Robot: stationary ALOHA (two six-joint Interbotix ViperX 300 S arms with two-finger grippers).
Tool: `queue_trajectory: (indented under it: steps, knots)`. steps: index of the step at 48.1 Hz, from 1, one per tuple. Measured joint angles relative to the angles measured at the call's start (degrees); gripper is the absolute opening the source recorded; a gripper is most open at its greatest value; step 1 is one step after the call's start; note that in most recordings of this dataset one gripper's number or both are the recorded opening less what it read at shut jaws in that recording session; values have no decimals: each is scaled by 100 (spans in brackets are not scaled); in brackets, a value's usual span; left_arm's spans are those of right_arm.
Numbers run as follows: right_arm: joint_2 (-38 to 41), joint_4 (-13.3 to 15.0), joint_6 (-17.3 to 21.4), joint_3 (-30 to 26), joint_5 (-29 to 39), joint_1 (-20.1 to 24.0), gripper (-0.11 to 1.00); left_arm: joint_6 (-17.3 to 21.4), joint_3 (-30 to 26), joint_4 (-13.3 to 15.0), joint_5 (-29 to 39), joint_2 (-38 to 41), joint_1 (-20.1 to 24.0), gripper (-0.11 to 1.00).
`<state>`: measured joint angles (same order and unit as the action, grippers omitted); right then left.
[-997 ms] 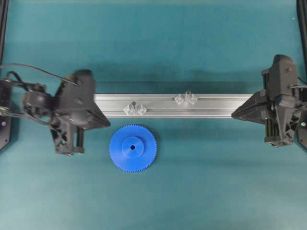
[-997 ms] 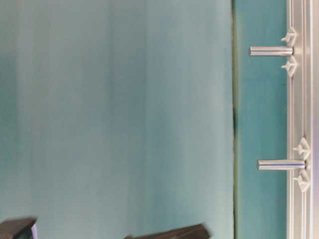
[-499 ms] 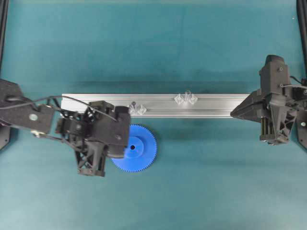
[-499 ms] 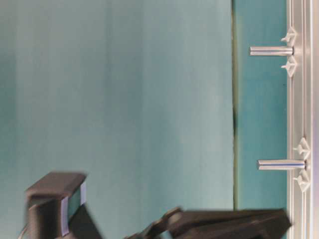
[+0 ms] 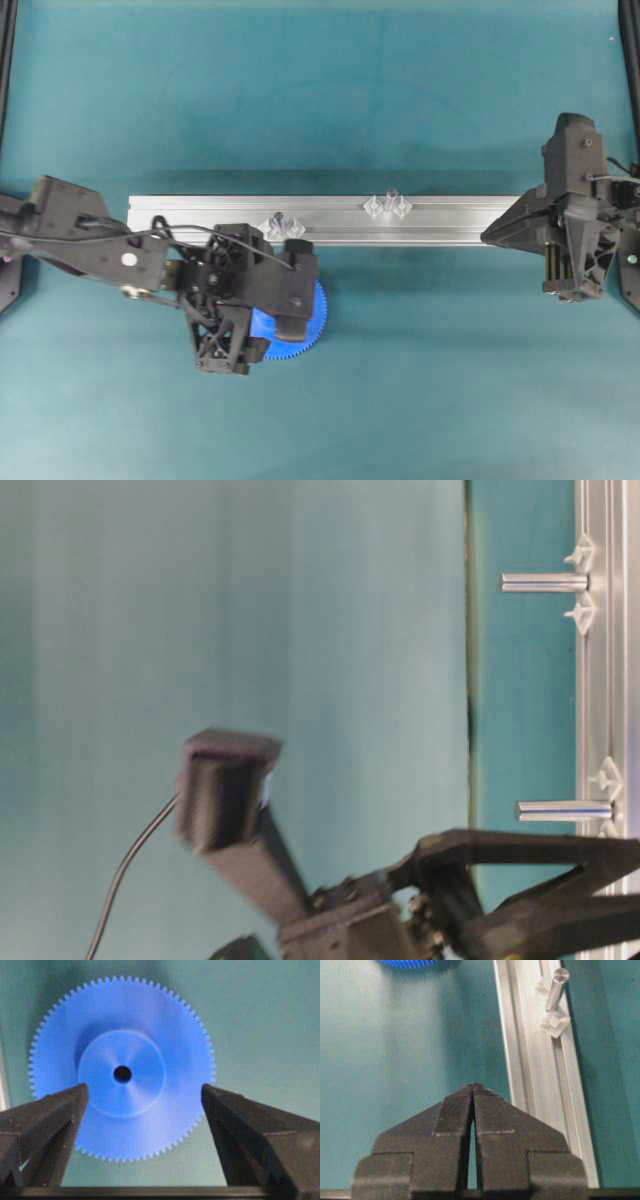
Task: Find the location of the shaft and insert the large gear.
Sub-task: 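Lower the open left gripper over the blue gear's hub, then close the left gripper on the gear hub and lift it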
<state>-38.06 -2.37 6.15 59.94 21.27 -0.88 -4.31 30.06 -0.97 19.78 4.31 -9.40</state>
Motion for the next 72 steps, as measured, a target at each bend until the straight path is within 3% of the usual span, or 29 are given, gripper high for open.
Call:
queue_trajectory:
  steps: [21,72]
  knots:
    - [-167,0,0,0,9,-9,4,-9,-255,0,185,352,290,94]
    - [-650,-9,9,255,9,0,4,-237,-448,-9,378,703,193,94]
